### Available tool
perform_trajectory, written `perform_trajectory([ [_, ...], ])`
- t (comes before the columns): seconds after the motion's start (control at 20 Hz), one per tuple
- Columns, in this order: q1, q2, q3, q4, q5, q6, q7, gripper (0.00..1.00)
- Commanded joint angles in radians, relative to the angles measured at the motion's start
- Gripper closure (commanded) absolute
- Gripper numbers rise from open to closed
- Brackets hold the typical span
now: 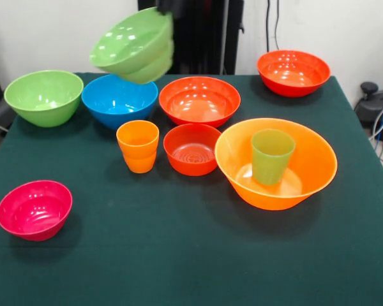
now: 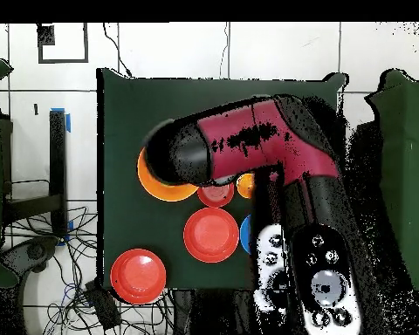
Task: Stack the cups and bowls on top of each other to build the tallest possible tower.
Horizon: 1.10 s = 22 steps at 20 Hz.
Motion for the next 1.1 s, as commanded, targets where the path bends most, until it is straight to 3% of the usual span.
perform_trajectory([
  [0.05, 0.173, 0.172, -0.085, -0.256, -0.126, 0.293, 0.254, 1.0],
  [0.25, 0.228, 0.212, -0.088, -0.345, -0.115, 0.393, 0.203, 1.0],
  [0.45, 0.3, 0.269, -0.096, -0.431, -0.165, 0.377, 0.224, 1.0],
  [0.6, 0.403, 0.345, -0.127, -0.542, -0.307, 0.417, 0.242, 1.0],
  [0.8, 0.479, 0.292, -0.204, -0.453, -0.342, 0.37, 0.301, 1.0],
  [0.95, 0.546, 0.257, -0.282, -0.308, -0.404, 0.206, 0.414, 1.0],
  [1.1, 0.583, 0.265, -0.324, -0.271, -0.43, 0.14, 0.457, 1.0],
])
